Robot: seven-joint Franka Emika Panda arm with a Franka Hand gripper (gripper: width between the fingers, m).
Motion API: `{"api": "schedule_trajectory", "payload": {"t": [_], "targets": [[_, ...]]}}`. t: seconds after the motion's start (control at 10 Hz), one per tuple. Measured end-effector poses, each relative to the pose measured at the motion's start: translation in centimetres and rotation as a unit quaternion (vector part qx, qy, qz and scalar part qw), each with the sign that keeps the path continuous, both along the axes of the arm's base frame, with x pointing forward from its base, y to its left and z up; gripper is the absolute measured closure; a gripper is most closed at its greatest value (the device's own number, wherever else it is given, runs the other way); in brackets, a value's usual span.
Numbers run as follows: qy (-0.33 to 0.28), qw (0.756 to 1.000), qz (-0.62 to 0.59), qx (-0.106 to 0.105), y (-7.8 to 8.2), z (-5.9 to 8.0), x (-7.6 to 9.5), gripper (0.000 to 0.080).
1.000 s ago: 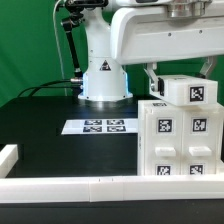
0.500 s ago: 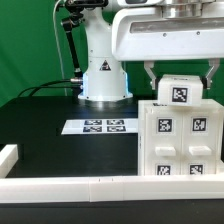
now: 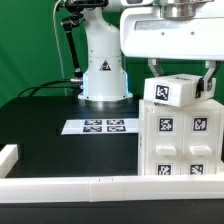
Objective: Assemble cabinet
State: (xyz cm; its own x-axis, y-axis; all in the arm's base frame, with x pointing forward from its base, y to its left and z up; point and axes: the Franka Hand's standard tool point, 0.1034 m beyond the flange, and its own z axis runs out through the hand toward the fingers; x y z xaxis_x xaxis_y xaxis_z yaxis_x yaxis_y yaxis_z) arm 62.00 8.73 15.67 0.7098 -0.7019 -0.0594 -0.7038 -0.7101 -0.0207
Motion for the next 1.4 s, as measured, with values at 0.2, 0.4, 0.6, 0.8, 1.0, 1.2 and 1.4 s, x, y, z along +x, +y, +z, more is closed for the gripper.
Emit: {"api": "schedule_trajectory", "payload": {"t": [0.2,0.4,0.6,0.8,1.0,1.2,1.4], "targets": [[0.001,0.998,-0.058,0.0,-0.15,-0.04,0.1,0.0239],[0.002,0.994,-0.111,0.0,-0.21,-0.04,0.16,0.0239],[0.001,0.986,-0.166,0.004,-0.18,-0.05,0.3,0.0239],[0.002,0.976,-0.219,0.004,-0.11,-0.04,0.38,0.0239],[0.002,0.954,-0.299,0.004,-0.14,-0.02,0.56,0.0239],[0.002,0.946,-0.326,0.005,-0.14,0.0,0.63,0.0239],[0.003,0.949,-0.316,0.005,0.06,-0.1,0.58,0.0037]]}}
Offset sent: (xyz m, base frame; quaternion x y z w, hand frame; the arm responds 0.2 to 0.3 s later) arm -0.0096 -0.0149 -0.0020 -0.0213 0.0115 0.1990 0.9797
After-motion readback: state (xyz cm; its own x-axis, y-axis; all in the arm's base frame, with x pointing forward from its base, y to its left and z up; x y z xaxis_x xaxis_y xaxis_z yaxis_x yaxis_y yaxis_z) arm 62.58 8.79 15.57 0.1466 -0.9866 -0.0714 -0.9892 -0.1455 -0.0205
